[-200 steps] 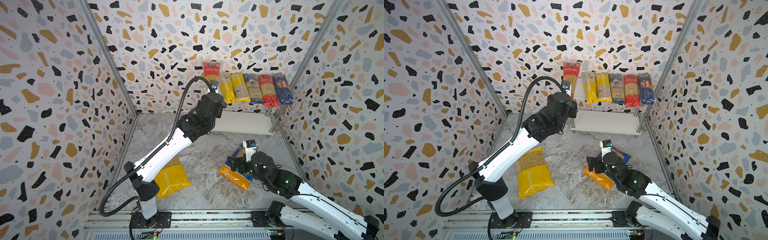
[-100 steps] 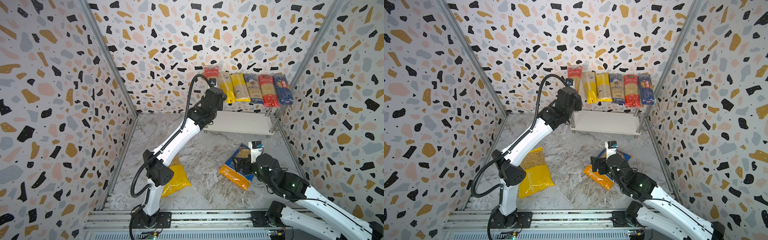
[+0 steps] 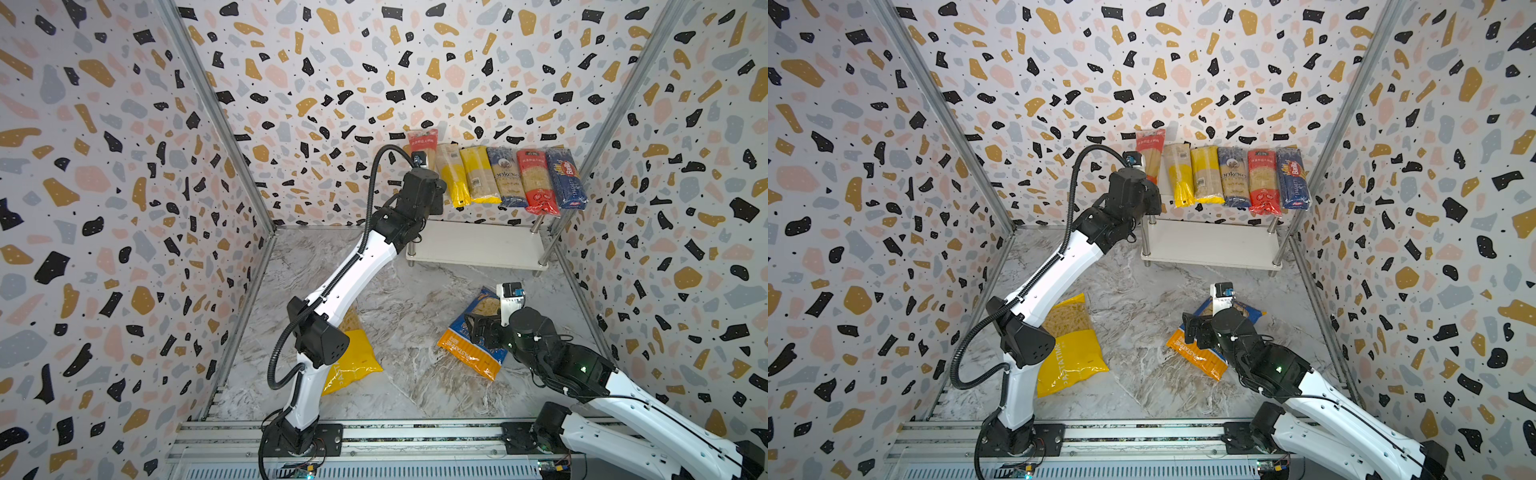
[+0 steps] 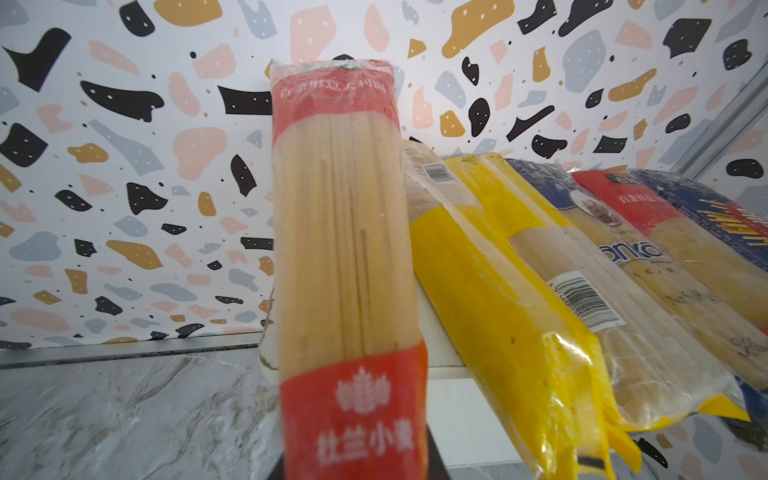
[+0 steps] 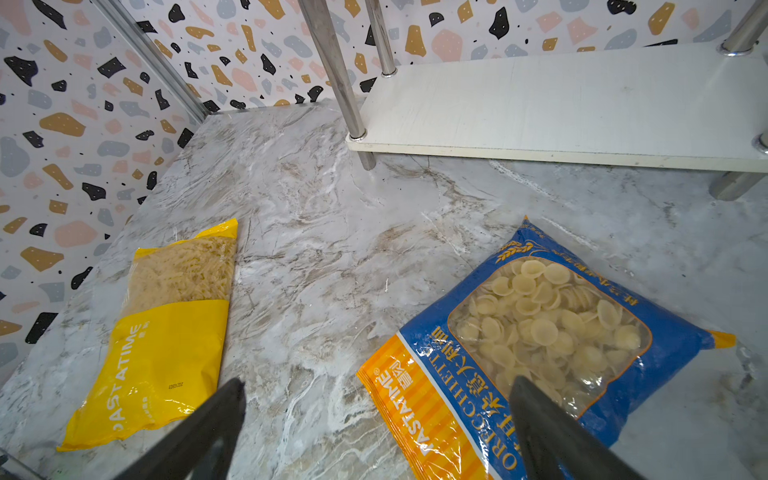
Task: Place and organize the pasta boxes and bags onto the shelf
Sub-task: 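Stand the red-labelled pack beside the yellow-banded packs on the top shelf, then open the left gripper and draw it back down toward the table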
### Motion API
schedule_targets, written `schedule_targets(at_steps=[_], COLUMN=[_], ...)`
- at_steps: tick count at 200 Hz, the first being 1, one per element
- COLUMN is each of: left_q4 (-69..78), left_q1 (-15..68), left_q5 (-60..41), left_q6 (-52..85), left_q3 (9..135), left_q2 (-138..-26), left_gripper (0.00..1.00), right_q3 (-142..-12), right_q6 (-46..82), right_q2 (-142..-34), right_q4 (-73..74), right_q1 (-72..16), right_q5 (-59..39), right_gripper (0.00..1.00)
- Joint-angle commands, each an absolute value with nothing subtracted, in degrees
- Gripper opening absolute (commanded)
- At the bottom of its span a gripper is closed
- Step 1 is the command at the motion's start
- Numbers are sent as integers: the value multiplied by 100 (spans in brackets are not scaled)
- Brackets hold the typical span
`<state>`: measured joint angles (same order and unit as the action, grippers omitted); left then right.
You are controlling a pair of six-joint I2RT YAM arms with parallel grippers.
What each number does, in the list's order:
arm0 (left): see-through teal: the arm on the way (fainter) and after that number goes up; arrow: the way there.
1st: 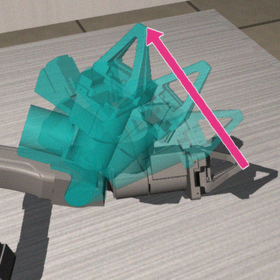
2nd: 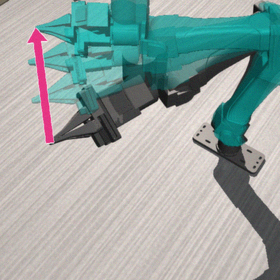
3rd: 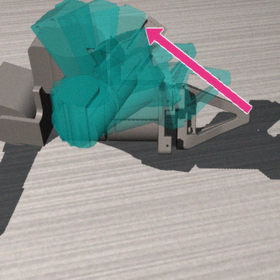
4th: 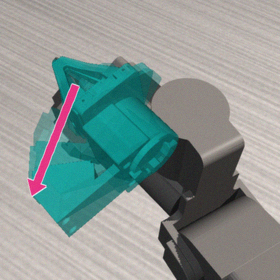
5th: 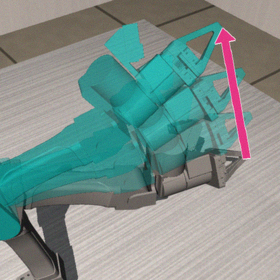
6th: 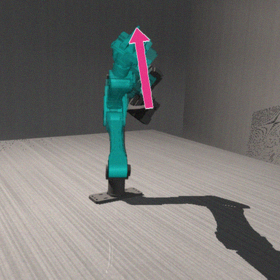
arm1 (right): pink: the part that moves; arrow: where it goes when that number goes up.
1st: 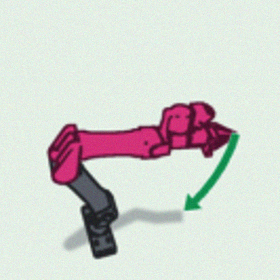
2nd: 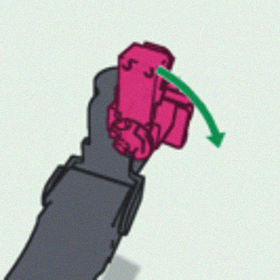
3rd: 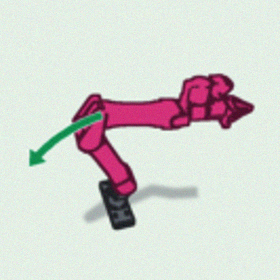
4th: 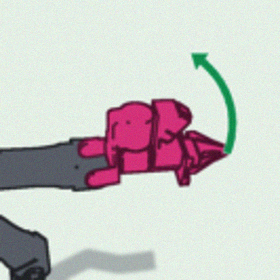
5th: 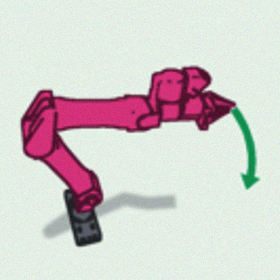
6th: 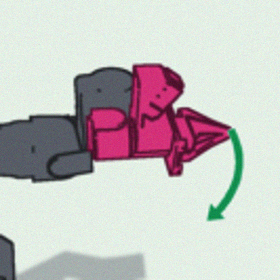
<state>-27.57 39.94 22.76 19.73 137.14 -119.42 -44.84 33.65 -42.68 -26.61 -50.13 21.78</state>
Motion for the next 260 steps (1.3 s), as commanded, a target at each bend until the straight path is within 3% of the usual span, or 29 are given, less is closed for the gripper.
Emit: schedule_targets(at_steps=[1, 65, 77, 92, 108, 173, 208, 233, 260], left_q4=[-1314, -1126, -1100, -1099, -1068, -1094, -1013, -471, 68], left_q1=[3973, 3850, 3832, 3815, 3806, 3806, 3822, 3891, 3990], left_q5=[2293, 1781, 1735, 1668, 1666, 1602, 1599, 1688, 2083], left_q6=[1942, 2091, 2127, 2161, 2173, 2171, 2131, 1985, 1987], left_q3=[14179, 14336, 14335, 14307, 14245, 13639, 12470, 10739, 8843], left_q2=[-11750, -12078, -12119, -12129, -12090, -11495, -10659, -9622, -8412], left_gripper=[0, 21, 29, 48, 56, 68, 73, 87, 89], right_q3=[-4482, -4440, -4410, -4404, -4395, -4386, -4343, -4257, -4111], right_q6=[3463, 3680, 3724, 3759, 3782, 3744, 3804, 3905, 4083], right_q2=[-4178, -3962, -3889, -3849, -3815, -3833, -3855, -3891, -4107], right_q4=[-2650, -2899, -2934, -3002, -3036, -3008, -3032, -3050, -3070], right_q1=[-4992, -4992, -4989, -4983, -4983, -4983, -4984, -4983, -4966], right_q5=[2334, 2494, 2529, 2558, 2573, 2523, 2470, 2475, 2564], right_gripper=[99, 99, 99, 99, 99, 99, 99, 99, 99])
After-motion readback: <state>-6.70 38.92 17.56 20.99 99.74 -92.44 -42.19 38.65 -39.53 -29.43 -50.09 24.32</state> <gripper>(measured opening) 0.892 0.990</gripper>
